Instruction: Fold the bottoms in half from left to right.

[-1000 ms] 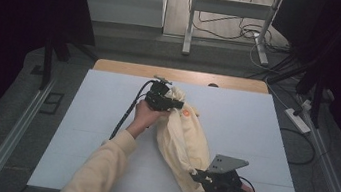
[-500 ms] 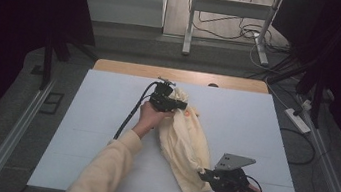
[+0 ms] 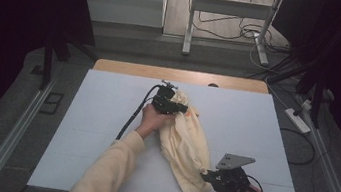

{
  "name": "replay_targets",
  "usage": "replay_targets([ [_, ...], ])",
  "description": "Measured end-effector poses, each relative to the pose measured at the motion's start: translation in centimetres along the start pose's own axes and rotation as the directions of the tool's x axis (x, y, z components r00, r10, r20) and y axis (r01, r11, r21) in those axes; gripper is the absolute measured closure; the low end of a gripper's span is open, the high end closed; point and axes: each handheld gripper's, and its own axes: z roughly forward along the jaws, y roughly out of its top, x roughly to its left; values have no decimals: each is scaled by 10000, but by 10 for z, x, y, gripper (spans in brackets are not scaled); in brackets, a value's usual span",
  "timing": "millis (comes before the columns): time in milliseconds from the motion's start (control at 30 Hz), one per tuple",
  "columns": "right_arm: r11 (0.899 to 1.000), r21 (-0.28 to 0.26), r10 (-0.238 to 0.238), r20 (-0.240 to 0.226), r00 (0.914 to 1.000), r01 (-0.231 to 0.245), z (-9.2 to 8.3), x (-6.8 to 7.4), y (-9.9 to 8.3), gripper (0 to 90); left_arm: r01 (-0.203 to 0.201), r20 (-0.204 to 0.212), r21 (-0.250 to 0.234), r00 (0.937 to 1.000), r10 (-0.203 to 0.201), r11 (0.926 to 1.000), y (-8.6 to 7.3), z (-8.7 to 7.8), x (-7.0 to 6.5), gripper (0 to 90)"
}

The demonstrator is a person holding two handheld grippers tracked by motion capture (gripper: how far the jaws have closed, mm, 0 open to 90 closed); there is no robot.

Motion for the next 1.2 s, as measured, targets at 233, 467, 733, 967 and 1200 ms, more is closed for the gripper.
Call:
replay_targets([
  [233,9997,188,130,0,9999,-130,1,-4,-4,825,37,-80,212,10000,-35,9998,-2,10,1,817],
  [467,9983,481,338,8,9994,-338,2,-9,-8,825,134,-121,333,9998,-130,9994,-5,17,2,814],
  [733,9972,597,452,-59,9990,-447,3,-10,-10,825,151,-102,436,9998,-147,9989,-5,21,2,807],
  [967,9975,557,442,-50,9990,-439,3,-10,-10,824,-20,-20,318,10000,21,9995,-4,18,-1,738],
  [1200,9984,492,285,65,9996,-288,2,-8,-9,820,-385,-78,-238,9992,384,9990,1,6,-12,490],
])
